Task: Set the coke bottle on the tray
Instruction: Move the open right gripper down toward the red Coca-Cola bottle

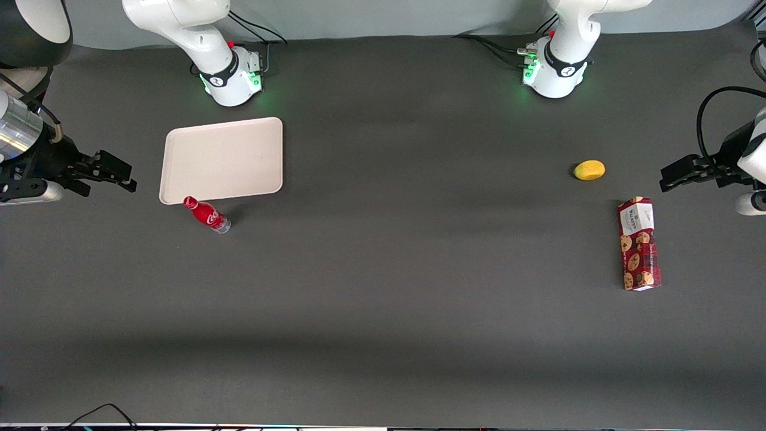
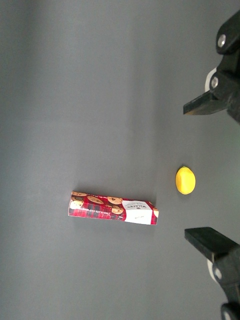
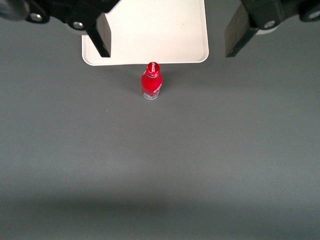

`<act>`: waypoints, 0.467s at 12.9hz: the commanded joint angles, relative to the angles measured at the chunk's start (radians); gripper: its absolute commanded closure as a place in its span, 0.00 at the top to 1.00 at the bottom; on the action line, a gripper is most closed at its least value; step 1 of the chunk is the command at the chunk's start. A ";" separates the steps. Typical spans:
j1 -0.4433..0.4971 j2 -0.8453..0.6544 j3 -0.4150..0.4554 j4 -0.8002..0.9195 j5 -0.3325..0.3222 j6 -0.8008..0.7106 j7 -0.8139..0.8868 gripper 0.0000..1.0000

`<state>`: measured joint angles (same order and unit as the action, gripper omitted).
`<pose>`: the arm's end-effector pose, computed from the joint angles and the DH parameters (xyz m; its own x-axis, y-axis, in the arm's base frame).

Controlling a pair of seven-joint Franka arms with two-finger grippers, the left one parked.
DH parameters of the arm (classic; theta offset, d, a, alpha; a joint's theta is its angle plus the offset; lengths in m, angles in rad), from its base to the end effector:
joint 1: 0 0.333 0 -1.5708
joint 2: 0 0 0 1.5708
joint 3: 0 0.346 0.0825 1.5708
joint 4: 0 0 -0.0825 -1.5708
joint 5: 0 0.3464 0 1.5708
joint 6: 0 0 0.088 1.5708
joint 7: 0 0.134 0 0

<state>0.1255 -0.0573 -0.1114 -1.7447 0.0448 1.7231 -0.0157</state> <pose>0.5089 0.0109 0.5940 0.9991 0.0229 0.0359 0.0247 -0.9984 -0.0503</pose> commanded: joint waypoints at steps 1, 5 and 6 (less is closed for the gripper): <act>0.006 0.010 0.007 0.039 -0.049 -0.034 0.019 1.00; 0.011 0.045 0.012 0.027 -0.054 -0.027 0.017 1.00; 0.011 0.060 0.012 0.002 -0.059 -0.011 0.020 1.00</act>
<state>0.1301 -0.0381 -0.1031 -1.7396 0.0104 1.7104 -0.0157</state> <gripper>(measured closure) 0.000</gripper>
